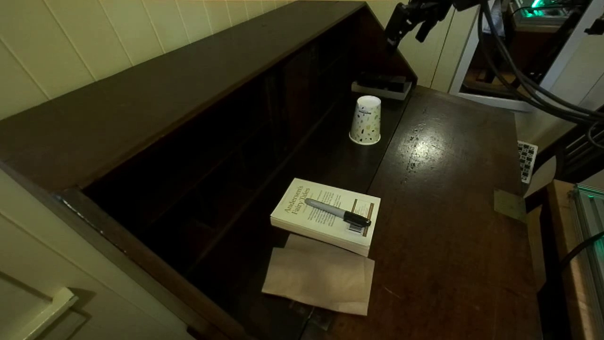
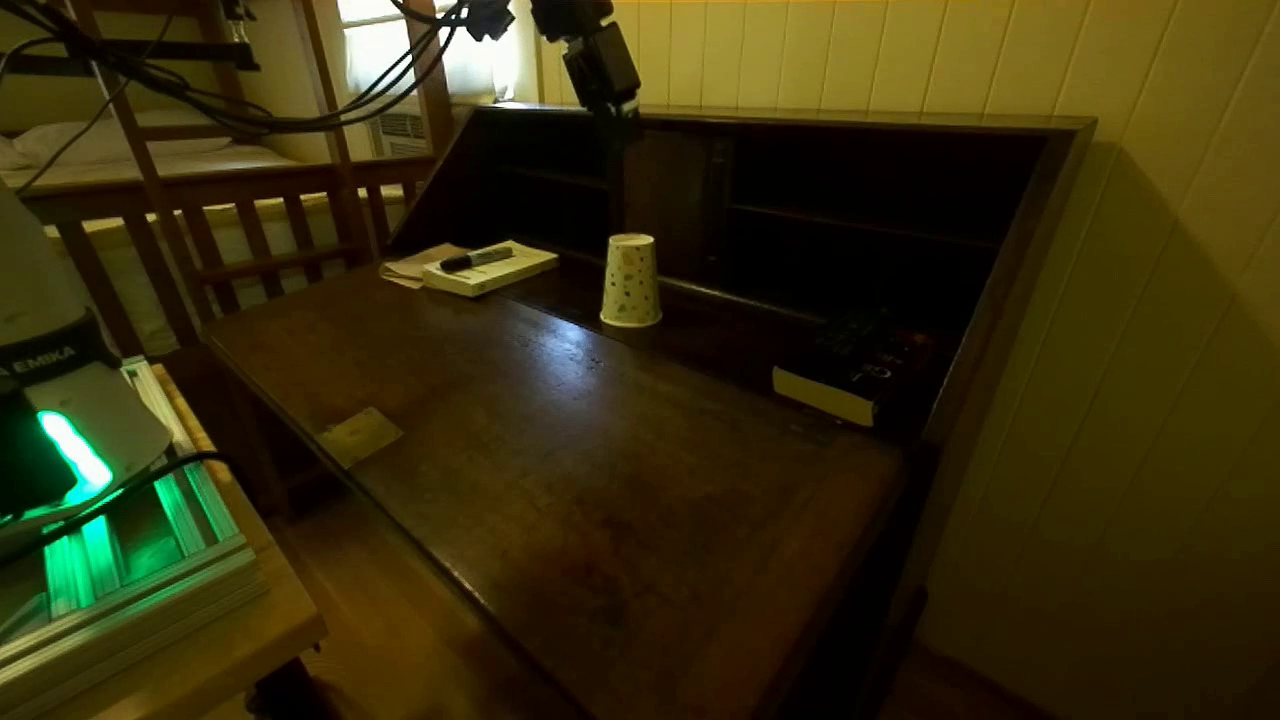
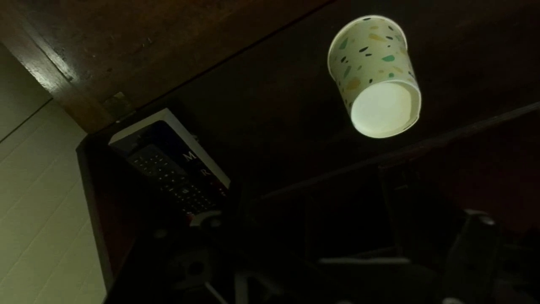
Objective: Take the marker off of the cup and put it on the book then put the cup upside down
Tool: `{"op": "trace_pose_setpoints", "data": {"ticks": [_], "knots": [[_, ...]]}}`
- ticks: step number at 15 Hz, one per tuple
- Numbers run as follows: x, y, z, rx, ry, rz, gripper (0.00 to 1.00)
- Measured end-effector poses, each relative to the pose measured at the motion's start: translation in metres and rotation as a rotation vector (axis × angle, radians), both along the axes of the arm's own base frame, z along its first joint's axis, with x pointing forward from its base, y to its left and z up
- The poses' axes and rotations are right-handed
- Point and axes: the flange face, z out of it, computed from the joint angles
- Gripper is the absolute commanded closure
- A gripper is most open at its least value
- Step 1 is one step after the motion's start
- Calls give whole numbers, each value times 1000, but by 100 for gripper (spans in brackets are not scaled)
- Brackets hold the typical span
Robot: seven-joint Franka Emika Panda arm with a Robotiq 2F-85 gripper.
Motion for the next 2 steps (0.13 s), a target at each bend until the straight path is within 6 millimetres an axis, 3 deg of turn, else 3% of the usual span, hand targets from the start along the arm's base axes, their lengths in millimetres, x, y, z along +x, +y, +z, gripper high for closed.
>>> {"op": "trace_pose_setpoints", "data": {"ticks": [2], "knots": [[0,-1,0,-1,0,0,0]]}}
